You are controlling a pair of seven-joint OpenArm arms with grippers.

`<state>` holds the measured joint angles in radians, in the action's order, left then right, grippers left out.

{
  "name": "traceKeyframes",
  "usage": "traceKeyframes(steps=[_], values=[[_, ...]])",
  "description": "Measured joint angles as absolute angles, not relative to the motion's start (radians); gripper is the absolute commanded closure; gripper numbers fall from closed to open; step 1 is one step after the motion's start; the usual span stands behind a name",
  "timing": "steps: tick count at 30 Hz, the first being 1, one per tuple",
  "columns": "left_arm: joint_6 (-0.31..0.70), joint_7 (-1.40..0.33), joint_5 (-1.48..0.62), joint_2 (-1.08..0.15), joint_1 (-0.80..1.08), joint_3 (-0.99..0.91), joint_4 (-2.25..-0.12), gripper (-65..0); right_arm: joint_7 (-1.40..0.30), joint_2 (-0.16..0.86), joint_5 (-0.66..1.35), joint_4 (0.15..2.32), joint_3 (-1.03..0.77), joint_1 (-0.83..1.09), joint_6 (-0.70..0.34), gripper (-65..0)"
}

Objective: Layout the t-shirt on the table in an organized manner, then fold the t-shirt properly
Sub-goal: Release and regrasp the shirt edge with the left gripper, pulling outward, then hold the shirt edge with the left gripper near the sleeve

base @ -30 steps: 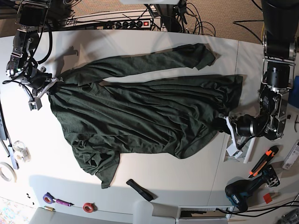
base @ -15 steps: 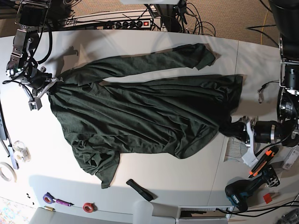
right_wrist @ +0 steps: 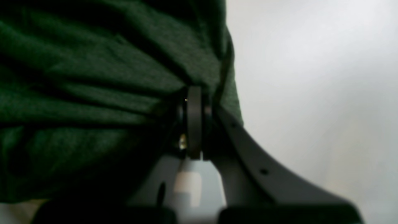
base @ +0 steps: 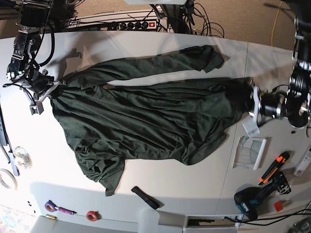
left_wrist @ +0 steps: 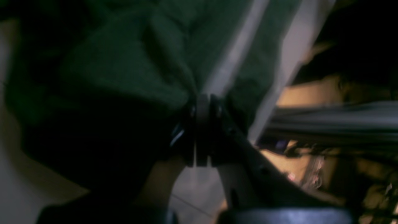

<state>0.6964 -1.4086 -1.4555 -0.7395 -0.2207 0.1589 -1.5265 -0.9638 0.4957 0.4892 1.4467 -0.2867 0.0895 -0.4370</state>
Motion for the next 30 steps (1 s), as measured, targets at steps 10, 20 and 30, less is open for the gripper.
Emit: traceKeyframes(steps=[10,20,30], values=[[0.697,-1.407,-1.464,-0.833,-0.004,0.141,-1.895,0.0,-0.963,0.495,0.468,1.447,-0.286,0.089,-0.438,0.0],[0.695,-1.316,-1.189,-0.772,0.125,-0.086,-1.897,-32.0,-0.952,0.496,0.445,1.447,-0.286,0.089,-0.437,0.0],[0.697,-0.966,-0.743,-0.676,0.187,-0.013,-1.884,-32.8,-0.949,0.493,0.445,1.447,-0.286,0.089,-0.437,0.0]])
